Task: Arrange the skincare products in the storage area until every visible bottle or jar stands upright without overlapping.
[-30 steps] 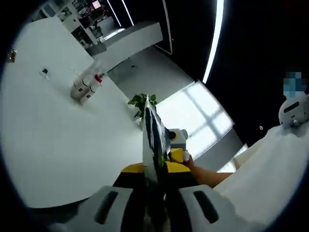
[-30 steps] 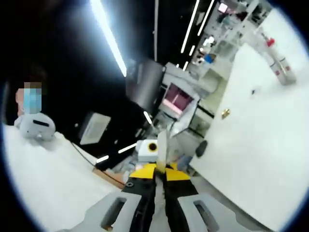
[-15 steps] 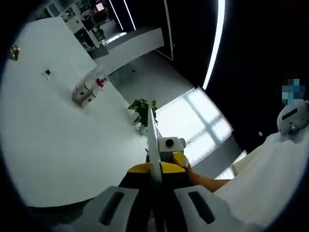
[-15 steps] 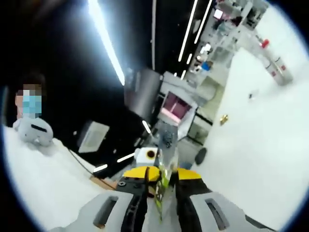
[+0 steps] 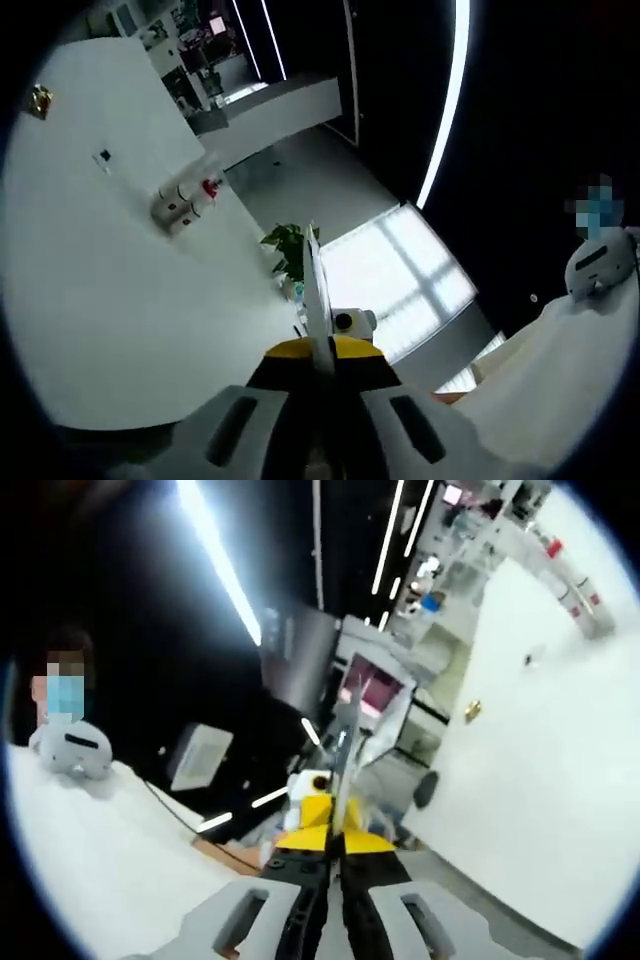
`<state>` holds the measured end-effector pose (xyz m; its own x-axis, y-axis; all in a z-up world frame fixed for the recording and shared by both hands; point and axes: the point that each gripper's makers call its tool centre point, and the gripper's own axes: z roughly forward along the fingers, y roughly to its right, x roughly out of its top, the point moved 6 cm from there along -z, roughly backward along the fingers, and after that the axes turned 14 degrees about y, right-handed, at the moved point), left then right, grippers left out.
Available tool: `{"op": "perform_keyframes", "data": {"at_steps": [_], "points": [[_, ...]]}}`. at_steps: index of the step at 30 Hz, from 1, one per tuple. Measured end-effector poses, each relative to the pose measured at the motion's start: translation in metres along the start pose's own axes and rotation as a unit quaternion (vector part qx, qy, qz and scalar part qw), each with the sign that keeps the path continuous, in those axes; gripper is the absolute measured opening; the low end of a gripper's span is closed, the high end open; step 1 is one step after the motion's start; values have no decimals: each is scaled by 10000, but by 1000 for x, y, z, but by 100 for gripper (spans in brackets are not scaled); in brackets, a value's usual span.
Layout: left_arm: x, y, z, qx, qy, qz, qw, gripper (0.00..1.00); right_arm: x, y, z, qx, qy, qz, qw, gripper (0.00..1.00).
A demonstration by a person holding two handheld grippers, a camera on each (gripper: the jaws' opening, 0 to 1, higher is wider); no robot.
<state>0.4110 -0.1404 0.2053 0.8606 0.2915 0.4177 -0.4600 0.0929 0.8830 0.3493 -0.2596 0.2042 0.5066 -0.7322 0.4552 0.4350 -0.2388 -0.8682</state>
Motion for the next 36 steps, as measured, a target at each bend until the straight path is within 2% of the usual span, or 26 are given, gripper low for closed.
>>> {"op": "perform_keyframes", "data": {"at_steps": [7,10,12,13,14,15,16,19,21,23,25,27,29,30,32,36], "points": [[-2,1,1,-87,-84,-260,9996,0,1,-2,-1,70,70,223,9997,0],[-3,0,1,-62,-121,-206,9997,2,1,-2,-3,19,25,287,9996,0],[3,-3,1,22,116,-260,9996,3,-3,-3,-6,28,-212,369,9991,0],[4,-3,-2,-4,86,-309,9995,4,-3,-4,-5,49,-272,326,9991,0],[9,-6,0,98,323,-433,9985,4,-5,-5,-6,40,-374,330,9987,0],[12,-6,-3,62,370,-620,9974,1,-6,-5,-5,44,-401,317,9987,0],[12,-2,-4,-102,294,-731,9968,0,-6,-6,-6,71,-401,341,9986,0],[12,-1,-3,-112,346,-606,9975,0,-4,-7,-5,160,-332,400,9985,0],[13,0,-3,-123,366,-720,9967,0,-4,-8,-4,217,-220,315,9990,1],[14,0,-4,-150,382,-770,9962,0,-1,-10,0,236,8,418,9988,9],[11,1,-3,-147,287,-777,9965,0,5,-11,4,294,306,488,9979,16],[7,3,-1,-203,171,-802,9964,0,9,-11,5,277,334,422,9982,12],[1,4,-1,-216,-35,-773,9968,0,17,-4,9,23,479,80,9988,7],[-1,3,0,-182,-124,-712,9972,0,21,-4,11,19,586,-10,9983,7],[-8,5,2,-204,-306,-637,9973,0,22,-6,13,59,545,132,9984,3],[-7,3,1,-150,-279,-449,9985,0,21,-1,12,-110,466,261,9985,0]]}}
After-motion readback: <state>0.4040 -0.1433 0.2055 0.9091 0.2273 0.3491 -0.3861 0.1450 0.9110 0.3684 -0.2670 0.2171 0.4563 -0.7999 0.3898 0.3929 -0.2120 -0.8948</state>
